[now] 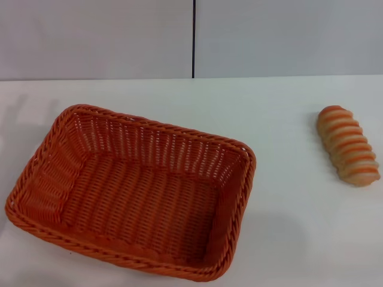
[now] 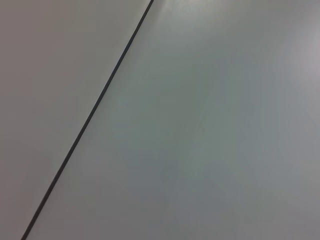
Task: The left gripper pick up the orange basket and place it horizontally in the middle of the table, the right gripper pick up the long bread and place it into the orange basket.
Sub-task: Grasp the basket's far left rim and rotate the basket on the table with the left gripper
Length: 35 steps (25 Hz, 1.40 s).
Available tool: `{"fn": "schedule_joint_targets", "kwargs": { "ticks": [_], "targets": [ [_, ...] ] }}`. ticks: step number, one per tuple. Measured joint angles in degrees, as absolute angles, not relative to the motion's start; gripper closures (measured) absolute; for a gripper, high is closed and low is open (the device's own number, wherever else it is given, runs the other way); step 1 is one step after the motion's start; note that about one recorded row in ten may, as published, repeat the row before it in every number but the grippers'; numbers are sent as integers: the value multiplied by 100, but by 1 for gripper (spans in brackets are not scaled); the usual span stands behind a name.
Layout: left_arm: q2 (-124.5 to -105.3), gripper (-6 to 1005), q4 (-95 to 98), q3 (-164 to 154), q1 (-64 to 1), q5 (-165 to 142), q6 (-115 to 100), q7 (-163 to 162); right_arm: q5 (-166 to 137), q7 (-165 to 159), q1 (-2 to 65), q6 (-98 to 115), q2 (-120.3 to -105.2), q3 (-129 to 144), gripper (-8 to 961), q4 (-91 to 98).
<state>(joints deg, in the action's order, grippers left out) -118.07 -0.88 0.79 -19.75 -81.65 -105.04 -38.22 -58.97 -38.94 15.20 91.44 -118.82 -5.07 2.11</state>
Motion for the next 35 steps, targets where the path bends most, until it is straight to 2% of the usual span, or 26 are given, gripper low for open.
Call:
{"fn": "schedule_joint_targets", "kwargs": {
  "ticks": [13, 23, 24, 27, 29, 35],
  "targets": [
    [-11798, 221, 58, 39, -1959, -8168, -10513, -4037, -5897, -3893, 1497, 9135, -11892, -510, 471, 137],
    [-11766, 225, 1263, -763, -2058, -8184, -10445, -5763, -5906, -3893, 1495, 9051, -11900, -489, 472, 60],
    [-11689, 225, 2082, -1349, -2173, -8186, -10260, -6972, -5922, -3893, 1500, 9049, -11896, -474, 472, 60],
    [-11635, 226, 2466, -1677, -2219, -8181, -10136, -7539, -5929, -3893, 1509, 9047, -11892, -471, 472, 60],
    [-11447, 227, 3661, -2954, -2258, -8316, -9669, -8674, -5933, -3893, 1522, 9031, -11886, -469, 472, 61],
    [-11275, 229, 4976, -3584, -2365, -9386, -9218, -9692, -5941, -3912, 1538, 9006, -11884, -458, 473, 61]
  ]
}}
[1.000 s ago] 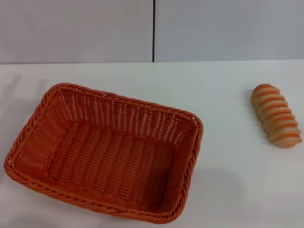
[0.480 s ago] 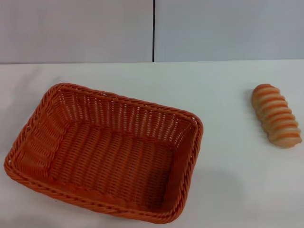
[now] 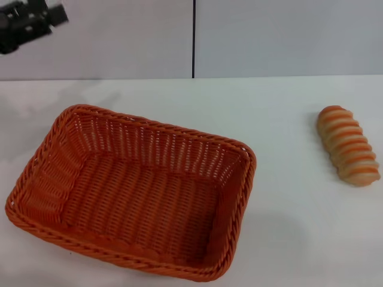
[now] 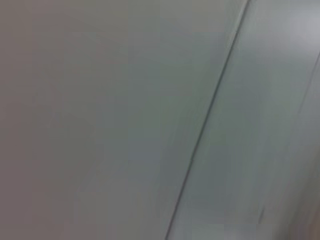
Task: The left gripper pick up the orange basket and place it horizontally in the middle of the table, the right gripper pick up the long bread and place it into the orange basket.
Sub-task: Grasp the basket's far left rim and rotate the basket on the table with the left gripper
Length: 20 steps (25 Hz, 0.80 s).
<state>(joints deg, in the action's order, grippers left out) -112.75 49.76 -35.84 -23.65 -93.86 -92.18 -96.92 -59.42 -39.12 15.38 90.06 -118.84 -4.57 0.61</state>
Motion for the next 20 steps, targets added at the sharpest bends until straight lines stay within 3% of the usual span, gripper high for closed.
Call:
{"fn": "schedule_joint_targets", "kwargs": {
  "ticks": [7, 20],
  "targets": [
    [-11354, 232, 6464, -3607, -2719, -11514, -9445, -10401, -5942, -3963, 1492, 8978, -11882, -457, 473, 69],
    [-11563, 237, 6370, -3626, -3163, -13483, -9043, -10387, -5940, -3970, 1507, 8835, -11883, -457, 474, 61]
  ]
}}
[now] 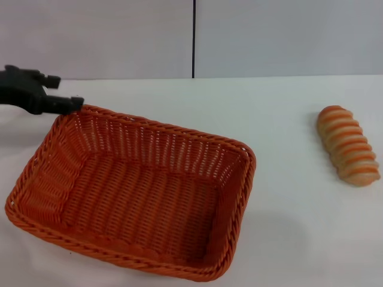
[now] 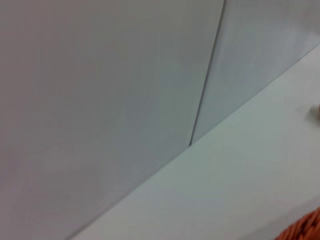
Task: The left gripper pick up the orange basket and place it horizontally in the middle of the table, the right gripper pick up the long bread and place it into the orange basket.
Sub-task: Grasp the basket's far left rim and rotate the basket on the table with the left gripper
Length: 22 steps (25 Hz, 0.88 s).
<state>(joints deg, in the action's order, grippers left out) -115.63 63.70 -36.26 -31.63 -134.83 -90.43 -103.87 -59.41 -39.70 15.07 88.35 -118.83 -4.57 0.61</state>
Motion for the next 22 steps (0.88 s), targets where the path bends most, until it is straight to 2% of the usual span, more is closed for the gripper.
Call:
{"fn": "schedule_joint_targets", "kwargs": {
  "ticks": [19, 22],
  "targets": [
    [-11639, 244, 5817, -3824, -3400, -14146, -8650, -10446, -5918, -3973, 1567, 8699, -11882, -457, 475, 62],
    [-11639, 352, 5817, -3824, -3405, -14149, -8595, -10481, -5916, -3973, 1567, 8669, -11883, -458, 476, 65]
  ]
}}
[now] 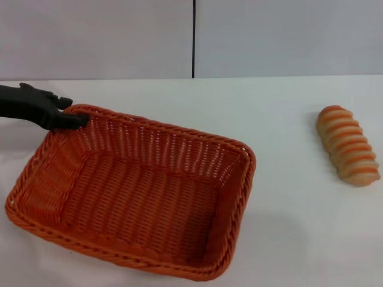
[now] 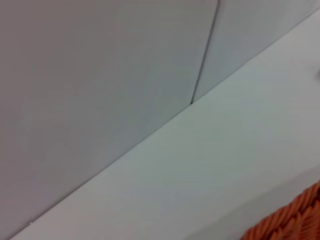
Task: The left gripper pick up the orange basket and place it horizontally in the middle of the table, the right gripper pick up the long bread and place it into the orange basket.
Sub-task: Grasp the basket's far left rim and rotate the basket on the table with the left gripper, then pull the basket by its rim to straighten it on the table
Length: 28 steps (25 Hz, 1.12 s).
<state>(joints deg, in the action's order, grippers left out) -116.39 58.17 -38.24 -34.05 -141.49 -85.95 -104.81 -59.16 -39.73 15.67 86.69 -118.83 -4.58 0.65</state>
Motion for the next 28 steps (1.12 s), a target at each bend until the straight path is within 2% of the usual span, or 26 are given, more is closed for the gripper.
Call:
{"fn": "schedule_joint_targets", "kwargs": {
  "ticks": [3, 8, 24, 28],
  "targets": [
    [-11638, 459, 5817, -3824, -3411, -14151, -8571, -10487, -5914, -3972, 1565, 8624, -11882, -478, 476, 69],
    [-11633, 695, 5820, -3927, -3420, -14157, -8571, -10490, -5898, -3975, 1564, 8618, -11877, -502, 476, 77],
    [-11634, 767, 5878, -3842, -3543, -13772, -8915, -11426, -5897, -3981, 1574, 8540, -11874, -497, 477, 88],
    [-11722, 775, 6041, -3880, -3578, -13676, -9191, -11978, -5897, -3982, 1573, 8526, -11874, -497, 478, 88]
  ]
}}
